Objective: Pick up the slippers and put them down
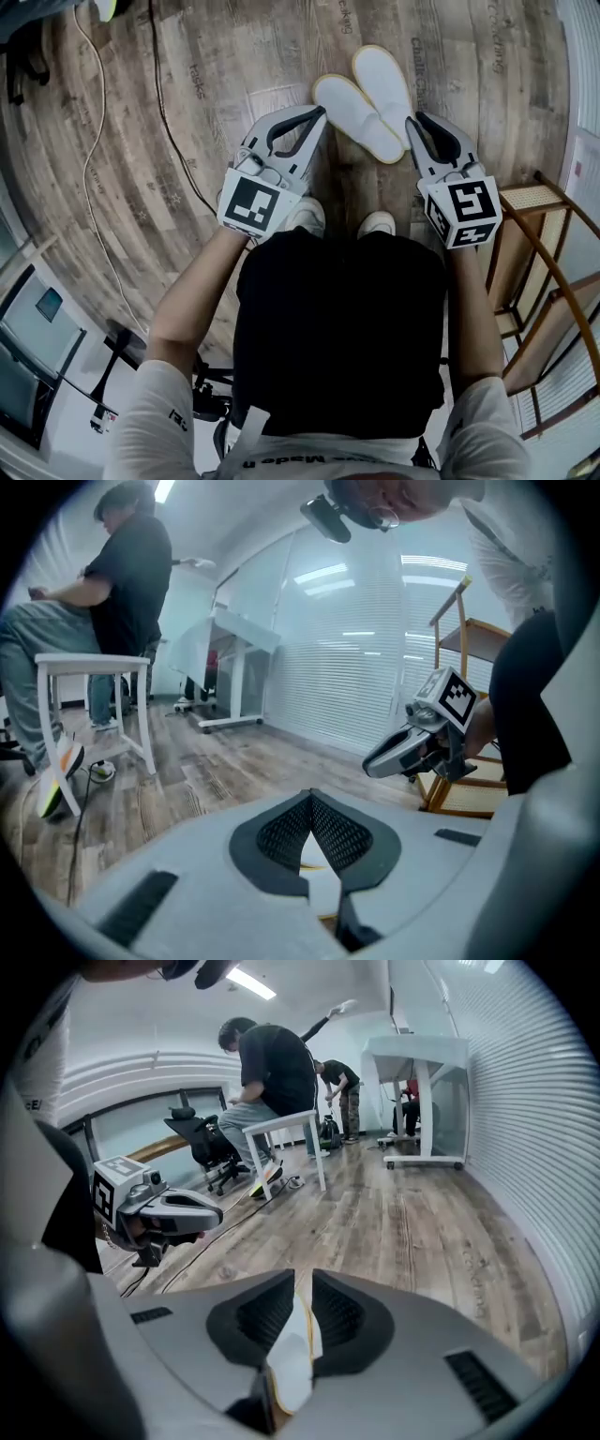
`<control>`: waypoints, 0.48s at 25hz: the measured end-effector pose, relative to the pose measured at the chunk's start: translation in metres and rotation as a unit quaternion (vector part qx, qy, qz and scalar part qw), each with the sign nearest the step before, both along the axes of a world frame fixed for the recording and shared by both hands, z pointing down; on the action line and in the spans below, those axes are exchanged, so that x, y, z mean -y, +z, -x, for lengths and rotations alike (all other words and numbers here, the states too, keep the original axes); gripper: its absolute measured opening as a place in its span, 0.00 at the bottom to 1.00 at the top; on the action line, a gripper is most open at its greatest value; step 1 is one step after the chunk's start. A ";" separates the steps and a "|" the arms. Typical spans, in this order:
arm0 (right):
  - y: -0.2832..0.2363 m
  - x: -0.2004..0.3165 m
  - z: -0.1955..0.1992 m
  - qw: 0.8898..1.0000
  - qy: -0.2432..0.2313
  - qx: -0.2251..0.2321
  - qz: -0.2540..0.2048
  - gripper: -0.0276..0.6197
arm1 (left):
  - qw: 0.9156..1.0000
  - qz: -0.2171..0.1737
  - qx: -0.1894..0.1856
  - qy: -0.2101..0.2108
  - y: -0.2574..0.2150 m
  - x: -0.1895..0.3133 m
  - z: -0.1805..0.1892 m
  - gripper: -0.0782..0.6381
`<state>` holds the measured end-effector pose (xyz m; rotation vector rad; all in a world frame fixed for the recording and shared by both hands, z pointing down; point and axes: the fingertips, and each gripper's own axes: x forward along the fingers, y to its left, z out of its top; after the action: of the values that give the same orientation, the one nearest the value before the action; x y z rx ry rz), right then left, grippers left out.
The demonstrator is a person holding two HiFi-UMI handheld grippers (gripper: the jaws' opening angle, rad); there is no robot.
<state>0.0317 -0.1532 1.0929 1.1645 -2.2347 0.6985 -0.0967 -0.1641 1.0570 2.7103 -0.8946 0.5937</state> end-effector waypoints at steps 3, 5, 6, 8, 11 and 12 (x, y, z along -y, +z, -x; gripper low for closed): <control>-0.058 0.008 -0.002 1.000 0.005 0.004 -0.014 0.13 | 1.000 -0.003 0.004 -0.002 -0.054 0.004 0.000 0.12; -0.100 0.013 -0.002 1.000 0.010 0.009 -0.025 0.13 | 1.000 -0.002 0.008 -0.004 -0.091 0.006 -0.001 0.12; -0.122 0.016 -0.002 0.999 0.011 0.012 -0.031 0.13 | 1.000 -0.003 0.006 -0.008 -0.111 0.008 -0.002 0.12; -0.166 0.021 -0.002 0.999 0.014 0.019 -0.041 0.12 | 1.000 -0.007 0.001 -0.012 -0.154 0.011 -0.004 0.12; -0.232 0.024 -0.003 0.998 0.020 0.025 -0.049 0.12 | 1.000 -0.015 -0.017 -0.020 -0.227 0.013 -0.009 0.12; -0.255 0.025 -0.003 0.998 0.020 0.025 -0.051 0.12 | 0.999 -0.017 -0.023 -0.023 -0.252 0.014 -0.010 0.12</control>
<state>0.0351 -0.1780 0.8384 1.2574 -2.3187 0.6414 -0.0865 -0.1784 0.8049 2.7134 -0.9620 0.5083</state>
